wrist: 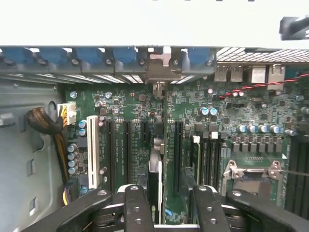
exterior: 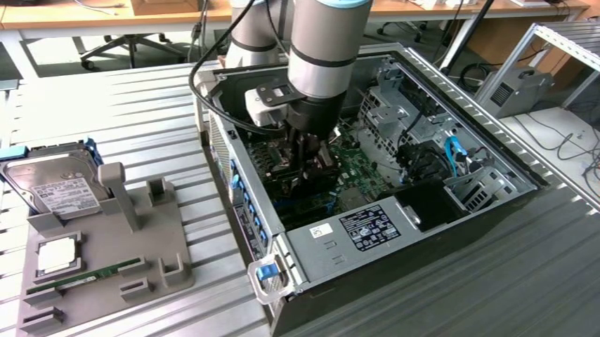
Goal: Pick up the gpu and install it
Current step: 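Insert the gpu into the slot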
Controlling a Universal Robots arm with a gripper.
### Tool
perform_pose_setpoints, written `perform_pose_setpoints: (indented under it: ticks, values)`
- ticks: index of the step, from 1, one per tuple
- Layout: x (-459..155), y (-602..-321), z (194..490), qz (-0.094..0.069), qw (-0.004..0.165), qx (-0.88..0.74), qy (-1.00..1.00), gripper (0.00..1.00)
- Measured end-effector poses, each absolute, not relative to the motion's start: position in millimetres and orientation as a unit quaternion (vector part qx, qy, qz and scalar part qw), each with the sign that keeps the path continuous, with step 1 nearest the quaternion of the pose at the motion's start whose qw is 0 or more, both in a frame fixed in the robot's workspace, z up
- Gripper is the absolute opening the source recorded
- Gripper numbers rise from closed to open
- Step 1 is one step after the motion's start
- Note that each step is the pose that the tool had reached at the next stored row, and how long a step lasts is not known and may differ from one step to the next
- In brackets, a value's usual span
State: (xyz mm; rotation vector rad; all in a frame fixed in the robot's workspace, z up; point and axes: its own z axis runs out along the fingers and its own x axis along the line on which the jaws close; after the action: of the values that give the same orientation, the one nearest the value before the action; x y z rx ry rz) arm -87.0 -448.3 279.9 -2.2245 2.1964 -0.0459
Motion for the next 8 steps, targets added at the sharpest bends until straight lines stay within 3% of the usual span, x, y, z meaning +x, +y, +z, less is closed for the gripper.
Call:
perform_pose_setpoints:
  ticks: [8]
  values:
    - [-86.0,-446.6,294.9,-0.014,0.007,-0.714,0.700,0.40]
